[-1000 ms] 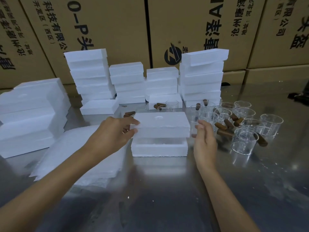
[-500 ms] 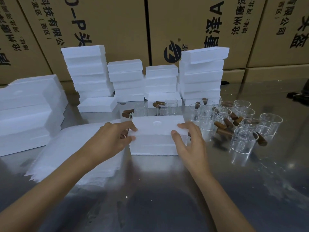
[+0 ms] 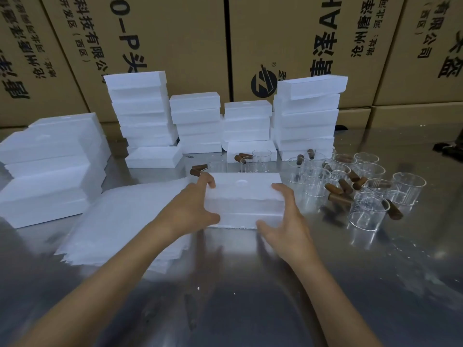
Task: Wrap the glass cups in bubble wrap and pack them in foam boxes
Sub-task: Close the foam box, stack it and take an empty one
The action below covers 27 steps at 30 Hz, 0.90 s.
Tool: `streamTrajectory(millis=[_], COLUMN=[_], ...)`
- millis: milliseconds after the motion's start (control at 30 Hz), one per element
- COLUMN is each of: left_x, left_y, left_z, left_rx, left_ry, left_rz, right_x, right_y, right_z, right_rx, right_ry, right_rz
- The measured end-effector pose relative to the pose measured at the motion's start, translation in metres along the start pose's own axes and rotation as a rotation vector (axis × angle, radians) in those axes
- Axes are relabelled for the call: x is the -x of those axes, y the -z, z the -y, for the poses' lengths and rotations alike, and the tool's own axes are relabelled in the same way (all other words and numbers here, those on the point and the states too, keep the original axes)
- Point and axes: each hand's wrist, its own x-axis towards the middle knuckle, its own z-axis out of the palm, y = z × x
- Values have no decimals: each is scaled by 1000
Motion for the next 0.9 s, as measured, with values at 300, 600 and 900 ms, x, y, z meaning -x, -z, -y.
streamTrajectory(millis=[300,600,900], left_x=[5,13,2], left_y=[3,-15,90], left_z=[-23,-66,49], left_rx=[778,1576,1502], left_ry=[10,223,443], left_rz=[-169,-361,-1022], right_x=[-7,10,8], right_y=[2,-21,-22], right_z=[0,28,15], right_rx=[-199,-253,-139], right_ry=[87,268,227], right_rz=[-227,-350,-273])
